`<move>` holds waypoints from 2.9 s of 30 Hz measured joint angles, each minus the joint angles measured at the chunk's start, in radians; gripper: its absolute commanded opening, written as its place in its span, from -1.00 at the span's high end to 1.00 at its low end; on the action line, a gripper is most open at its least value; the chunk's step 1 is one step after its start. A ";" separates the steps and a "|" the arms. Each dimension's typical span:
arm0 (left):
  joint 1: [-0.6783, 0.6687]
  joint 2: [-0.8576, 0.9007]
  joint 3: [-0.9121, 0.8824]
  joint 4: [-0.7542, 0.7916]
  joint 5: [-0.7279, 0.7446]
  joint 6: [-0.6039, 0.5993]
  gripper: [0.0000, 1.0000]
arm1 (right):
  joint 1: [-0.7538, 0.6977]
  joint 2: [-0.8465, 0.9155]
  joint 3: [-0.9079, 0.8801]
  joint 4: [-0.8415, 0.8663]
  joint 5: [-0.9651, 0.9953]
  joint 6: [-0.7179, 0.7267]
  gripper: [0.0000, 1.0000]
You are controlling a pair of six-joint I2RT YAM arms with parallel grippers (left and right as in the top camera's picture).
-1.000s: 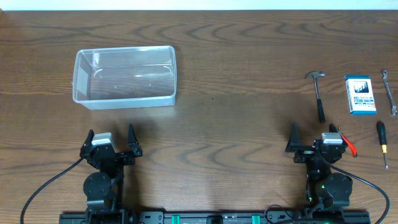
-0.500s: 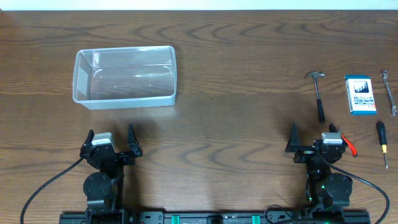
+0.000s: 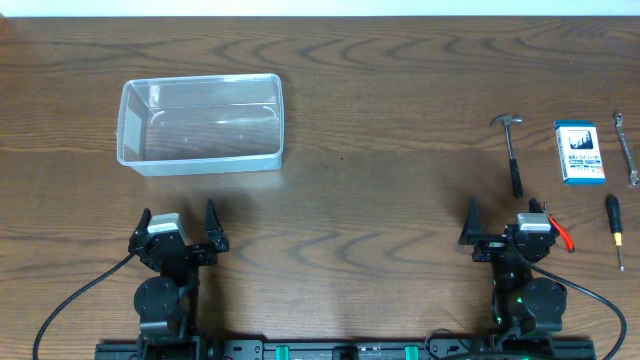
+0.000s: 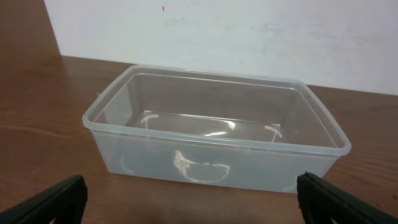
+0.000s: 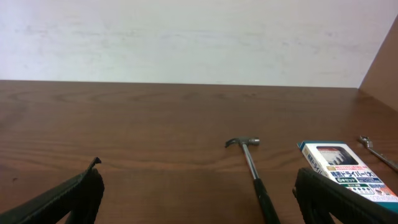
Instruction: Pack container
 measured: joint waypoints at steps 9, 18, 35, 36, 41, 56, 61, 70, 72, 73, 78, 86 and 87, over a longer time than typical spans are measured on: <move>0.000 0.000 0.000 0.000 0.000 0.000 -0.96 | 0.000 0.000 0.000 0.000 0.000 0.000 -0.99; 0.000 0.000 0.000 0.000 0.000 0.000 -0.96 | 0.000 0.000 0.000 0.034 0.018 0.000 -0.98; 0.000 0.000 0.000 0.000 0.000 0.000 -0.96 | 0.000 0.000 0.000 0.163 -0.283 0.045 -0.98; 0.000 0.000 0.000 0.000 0.000 0.000 -0.96 | 0.000 0.000 0.000 0.175 -0.332 0.048 -0.99; 0.000 0.000 0.000 0.000 0.000 0.000 -0.96 | 0.000 0.002 0.031 0.175 -0.487 0.081 -0.98; 0.000 0.000 -0.001 0.001 0.000 0.000 -0.96 | 0.000 0.615 0.836 -0.396 -0.455 0.087 -0.99; 0.000 0.000 -0.001 0.001 0.000 0.000 -0.96 | 0.000 0.814 0.998 -0.515 -0.669 0.116 -0.99; 0.000 0.000 -0.001 0.001 0.000 0.000 -0.96 | 0.039 0.905 1.017 -0.460 -0.824 0.257 -0.98; 0.000 0.000 -0.001 0.001 0.000 0.000 -0.96 | 0.097 0.912 1.040 -0.461 -0.761 0.289 -0.99; 0.000 0.000 -0.001 0.001 0.000 0.000 -0.96 | 0.122 0.915 1.052 -0.463 -0.730 0.298 -0.99; 0.000 0.000 -0.001 0.001 0.000 0.000 -0.96 | 0.333 1.010 1.207 -0.542 -0.550 0.336 -0.99; 0.000 0.000 -0.002 0.002 0.000 0.000 -0.96 | 0.549 1.427 1.622 -0.926 -0.311 0.353 -0.98; 0.000 0.000 -0.002 0.002 0.000 0.000 -0.96 | 0.555 1.480 1.674 -0.975 -0.291 0.356 -0.98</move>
